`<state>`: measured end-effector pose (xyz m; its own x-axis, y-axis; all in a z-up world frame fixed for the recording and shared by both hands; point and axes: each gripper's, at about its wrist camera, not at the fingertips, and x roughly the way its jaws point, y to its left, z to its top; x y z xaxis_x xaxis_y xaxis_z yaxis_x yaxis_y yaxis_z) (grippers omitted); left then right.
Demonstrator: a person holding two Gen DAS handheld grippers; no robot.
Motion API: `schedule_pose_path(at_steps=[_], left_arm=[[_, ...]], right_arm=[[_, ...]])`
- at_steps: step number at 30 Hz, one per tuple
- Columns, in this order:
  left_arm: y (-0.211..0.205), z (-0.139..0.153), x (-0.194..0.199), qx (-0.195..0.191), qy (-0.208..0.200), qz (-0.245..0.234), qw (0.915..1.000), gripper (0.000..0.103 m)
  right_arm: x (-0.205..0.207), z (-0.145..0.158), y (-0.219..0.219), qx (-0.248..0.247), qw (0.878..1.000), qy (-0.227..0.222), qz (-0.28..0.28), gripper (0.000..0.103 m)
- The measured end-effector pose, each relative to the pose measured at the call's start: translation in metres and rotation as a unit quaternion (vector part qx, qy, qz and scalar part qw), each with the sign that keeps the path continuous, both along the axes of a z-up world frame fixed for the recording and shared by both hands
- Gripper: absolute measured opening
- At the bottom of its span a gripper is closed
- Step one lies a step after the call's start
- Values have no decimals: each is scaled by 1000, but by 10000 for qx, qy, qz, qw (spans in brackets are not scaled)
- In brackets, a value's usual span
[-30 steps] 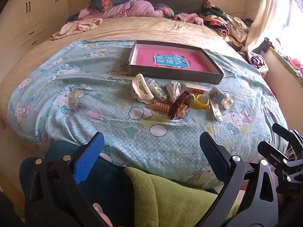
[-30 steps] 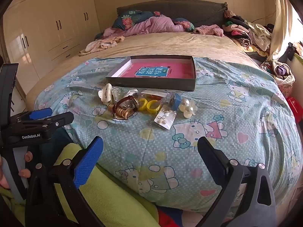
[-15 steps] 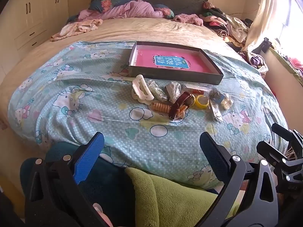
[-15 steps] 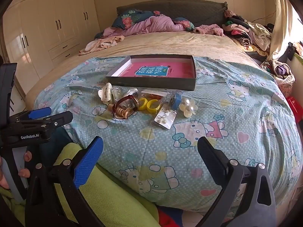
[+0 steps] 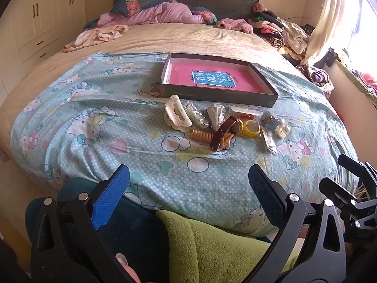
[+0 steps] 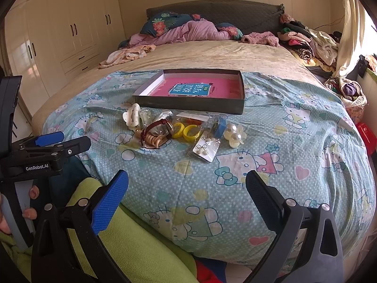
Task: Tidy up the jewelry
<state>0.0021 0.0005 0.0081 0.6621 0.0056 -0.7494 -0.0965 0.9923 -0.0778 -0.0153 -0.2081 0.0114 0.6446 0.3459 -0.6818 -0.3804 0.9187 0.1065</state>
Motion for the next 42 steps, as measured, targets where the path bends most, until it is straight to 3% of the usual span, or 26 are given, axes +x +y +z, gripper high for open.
schedule_pose_path(at_steps=[42], left_arm=[[5, 0, 1, 15, -58, 66, 10000, 94]], right_arm=[[7, 6, 8, -4, 9999, -111, 110, 99]])
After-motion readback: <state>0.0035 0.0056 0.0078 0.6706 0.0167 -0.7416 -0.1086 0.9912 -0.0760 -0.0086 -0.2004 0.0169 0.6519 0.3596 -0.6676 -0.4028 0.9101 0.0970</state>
